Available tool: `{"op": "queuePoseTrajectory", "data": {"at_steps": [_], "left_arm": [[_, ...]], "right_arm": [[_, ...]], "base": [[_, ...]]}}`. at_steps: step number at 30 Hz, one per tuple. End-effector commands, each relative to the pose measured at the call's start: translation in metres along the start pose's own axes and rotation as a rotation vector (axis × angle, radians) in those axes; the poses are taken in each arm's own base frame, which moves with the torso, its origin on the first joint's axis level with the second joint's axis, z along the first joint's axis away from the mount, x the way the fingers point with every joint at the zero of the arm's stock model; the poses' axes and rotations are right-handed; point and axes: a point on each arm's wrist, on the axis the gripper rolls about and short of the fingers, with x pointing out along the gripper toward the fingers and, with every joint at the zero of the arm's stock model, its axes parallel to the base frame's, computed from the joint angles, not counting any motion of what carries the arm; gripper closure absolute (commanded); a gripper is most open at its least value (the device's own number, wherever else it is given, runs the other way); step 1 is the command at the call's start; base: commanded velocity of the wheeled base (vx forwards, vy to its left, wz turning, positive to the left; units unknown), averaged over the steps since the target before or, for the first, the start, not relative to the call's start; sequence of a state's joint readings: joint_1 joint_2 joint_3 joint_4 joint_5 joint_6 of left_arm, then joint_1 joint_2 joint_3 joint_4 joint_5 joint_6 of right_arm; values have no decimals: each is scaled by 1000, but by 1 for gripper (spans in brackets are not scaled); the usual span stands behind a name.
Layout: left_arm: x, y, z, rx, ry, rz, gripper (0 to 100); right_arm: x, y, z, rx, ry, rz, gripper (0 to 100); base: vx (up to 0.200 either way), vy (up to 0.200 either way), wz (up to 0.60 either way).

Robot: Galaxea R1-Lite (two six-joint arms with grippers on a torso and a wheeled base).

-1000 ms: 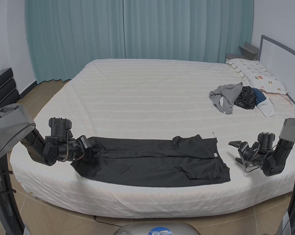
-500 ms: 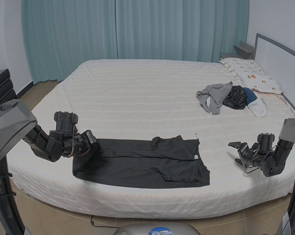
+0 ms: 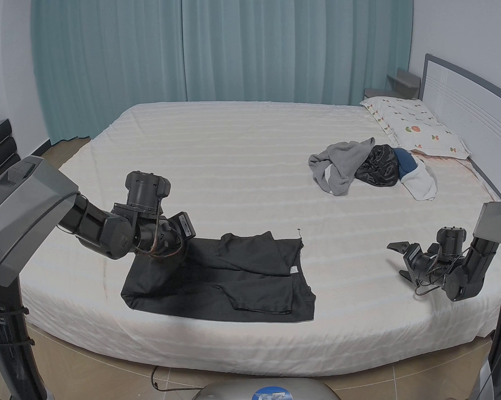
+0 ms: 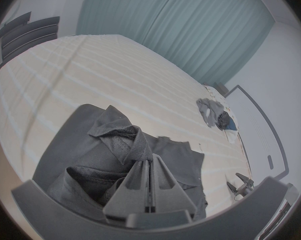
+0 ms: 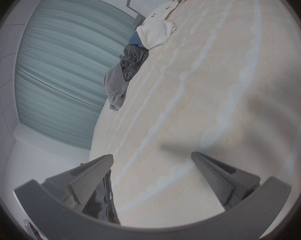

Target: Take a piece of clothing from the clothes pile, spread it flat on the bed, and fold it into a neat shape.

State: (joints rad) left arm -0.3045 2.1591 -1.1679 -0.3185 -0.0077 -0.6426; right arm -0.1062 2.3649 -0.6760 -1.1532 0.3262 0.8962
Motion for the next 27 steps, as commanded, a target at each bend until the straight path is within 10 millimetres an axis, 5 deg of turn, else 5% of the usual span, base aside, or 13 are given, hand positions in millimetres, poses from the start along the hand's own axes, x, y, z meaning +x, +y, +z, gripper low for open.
{"op": "queuePoseTrajectory", "data": {"at_steps": [1, 10, 26, 27], "left_arm": [[9, -20, -7, 30, 29, -21, 100], [23, -44, -22, 73, 65, -8, 100], [54, -71, -54, 137, 69, 42, 100], [54, -71, -54, 134, 74, 45, 0]], "right_arm": [[0, 0, 0, -1, 0, 1, 0], [0, 0, 0, -3, 0, -1, 0], [0, 0, -1, -5, 2, -2, 0], [1, -1, -1, -4, 3, -3, 0]], "base": [[0, -200, 0], [0, -200, 0], [0, 0, 0], [0, 0, 0]]}}
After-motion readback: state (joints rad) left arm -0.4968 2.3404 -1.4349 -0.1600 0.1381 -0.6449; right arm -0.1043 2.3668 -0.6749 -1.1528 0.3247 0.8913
